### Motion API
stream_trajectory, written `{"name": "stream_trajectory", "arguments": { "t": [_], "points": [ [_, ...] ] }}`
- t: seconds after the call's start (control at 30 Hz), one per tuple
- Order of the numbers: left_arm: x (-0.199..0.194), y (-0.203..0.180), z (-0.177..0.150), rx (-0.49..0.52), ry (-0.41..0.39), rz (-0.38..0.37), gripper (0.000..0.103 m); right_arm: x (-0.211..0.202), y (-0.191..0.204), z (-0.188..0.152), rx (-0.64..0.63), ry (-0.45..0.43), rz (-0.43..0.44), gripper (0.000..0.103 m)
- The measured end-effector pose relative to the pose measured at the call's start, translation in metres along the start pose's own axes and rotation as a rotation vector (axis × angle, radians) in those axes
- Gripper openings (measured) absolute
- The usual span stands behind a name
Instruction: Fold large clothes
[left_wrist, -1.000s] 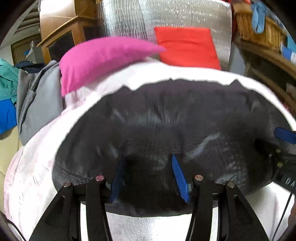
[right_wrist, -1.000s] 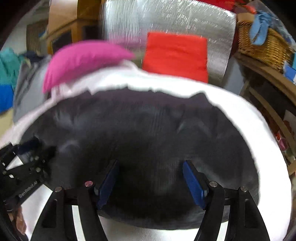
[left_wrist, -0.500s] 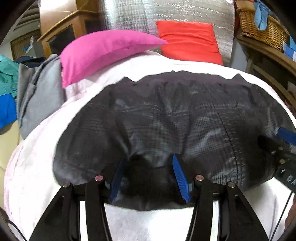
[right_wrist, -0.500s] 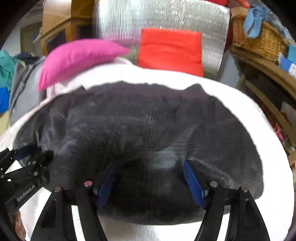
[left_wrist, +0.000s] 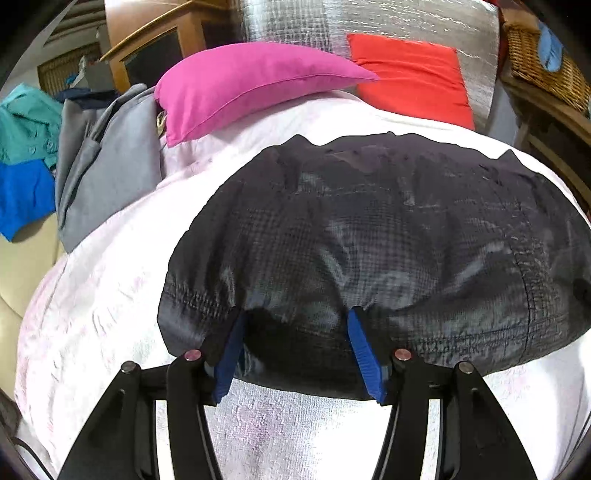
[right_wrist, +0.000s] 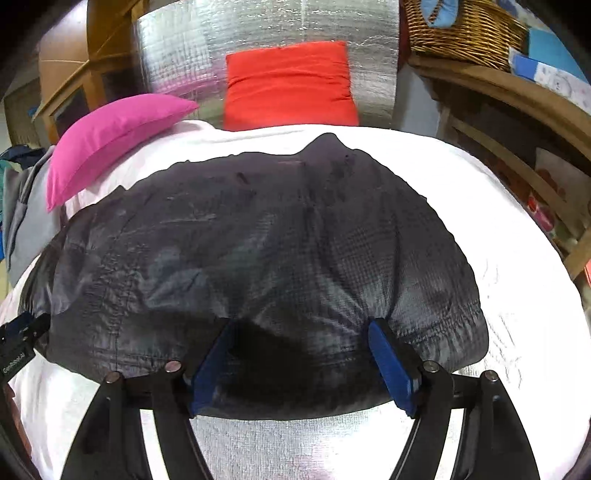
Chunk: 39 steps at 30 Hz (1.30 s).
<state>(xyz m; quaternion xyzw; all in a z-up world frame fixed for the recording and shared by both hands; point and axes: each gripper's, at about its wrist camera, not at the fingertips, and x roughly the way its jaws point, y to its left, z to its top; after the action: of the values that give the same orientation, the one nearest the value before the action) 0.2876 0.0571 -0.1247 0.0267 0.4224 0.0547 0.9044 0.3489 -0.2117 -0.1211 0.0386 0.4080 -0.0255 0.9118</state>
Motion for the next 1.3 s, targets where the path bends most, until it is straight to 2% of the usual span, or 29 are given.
{"name": "stream_trajectory", "arguments": {
  "t": [0.13,0.2,0.23,0.3,0.4,0.53,0.67,0.73,0.8,0.83,0.87,0.9,0.93,0.97,1.07,1.2,1.23,1.27,1.3],
  "points": [
    [-0.011,0.032,0.011,-0.065,-0.035,-0.073,0.060,-0.019,-0.025,0.012,0.070,-0.032,0.107,0.079],
    [-0.007,0.059,0.020,-0.126,-0.041,-0.106,0.069,-0.027,-0.049,0.021,0.110,-0.054,0.112,0.080],
    [-0.001,0.073,0.025,-0.160,-0.035,-0.126,0.075,-0.028,-0.066,0.026,0.146,-0.059,0.126,0.084],
    [0.019,0.105,0.035,-0.235,0.019,-0.208,0.075,-0.021,-0.099,0.036,0.218,-0.044,0.148,0.085],
    [0.050,0.131,0.047,-0.309,0.103,-0.328,0.075,0.004,-0.144,0.050,0.308,0.004,0.195,0.085],
    [0.075,0.132,0.056,-0.329,0.168,-0.451,0.075,0.052,-0.173,0.066,0.389,0.116,0.317,0.085],
    [0.093,0.123,0.069,-0.320,0.194,-0.510,0.075,0.075,-0.171,0.074,0.410,0.133,0.382,0.085],
    [0.103,0.117,0.073,-0.315,0.224,-0.535,0.075,0.086,-0.160,0.075,0.383,0.168,0.426,0.085],
    [0.120,0.113,0.075,-0.312,0.286,-0.543,0.075,0.094,-0.151,0.073,0.343,0.203,0.424,0.085],
    [0.122,0.112,0.075,-0.319,0.288,-0.545,0.075,0.095,-0.148,0.073,0.333,0.203,0.420,0.082],
    [0.122,0.112,0.076,-0.328,0.277,-0.551,0.075,0.094,-0.147,0.073,0.330,0.193,0.427,0.071],
    [0.121,0.112,0.077,-0.327,0.270,-0.553,0.074,0.091,-0.146,0.074,0.324,0.186,0.437,0.064],
    [0.119,0.111,0.077,-0.322,0.261,-0.553,0.064,0.088,-0.144,0.076,0.303,0.181,0.430,0.052],
    [0.118,0.110,0.076,-0.312,0.261,-0.554,0.057,0.087,-0.141,0.077,0.275,0.184,0.414,0.045],
    [0.123,0.105,0.076,-0.289,0.261,-0.544,0.058,0.091,-0.134,0.083,0.238,0.211,0.393,0.045],
    [0.123,0.102,0.076,-0.300,0.260,-0.544,0.065,0.100,-0.139,0.082,0.303,0.216,0.422,0.056],
    [0.122,0.099,0.077,-0.281,0.261,-0.527,0.063,0.104,-0.139,0.081,0.314,0.224,0.425,0.057],
    [0.122,0.095,0.079,-0.267,0.264,-0.516,0.046,0.107,-0.138,0.080,0.323,0.233,0.423,0.054],
    [0.121,0.093,0.083,-0.261,0.271,-0.519,0.037,0.107,-0.134,0.081,0.311,0.233,0.415,0.048]
  ]
}}
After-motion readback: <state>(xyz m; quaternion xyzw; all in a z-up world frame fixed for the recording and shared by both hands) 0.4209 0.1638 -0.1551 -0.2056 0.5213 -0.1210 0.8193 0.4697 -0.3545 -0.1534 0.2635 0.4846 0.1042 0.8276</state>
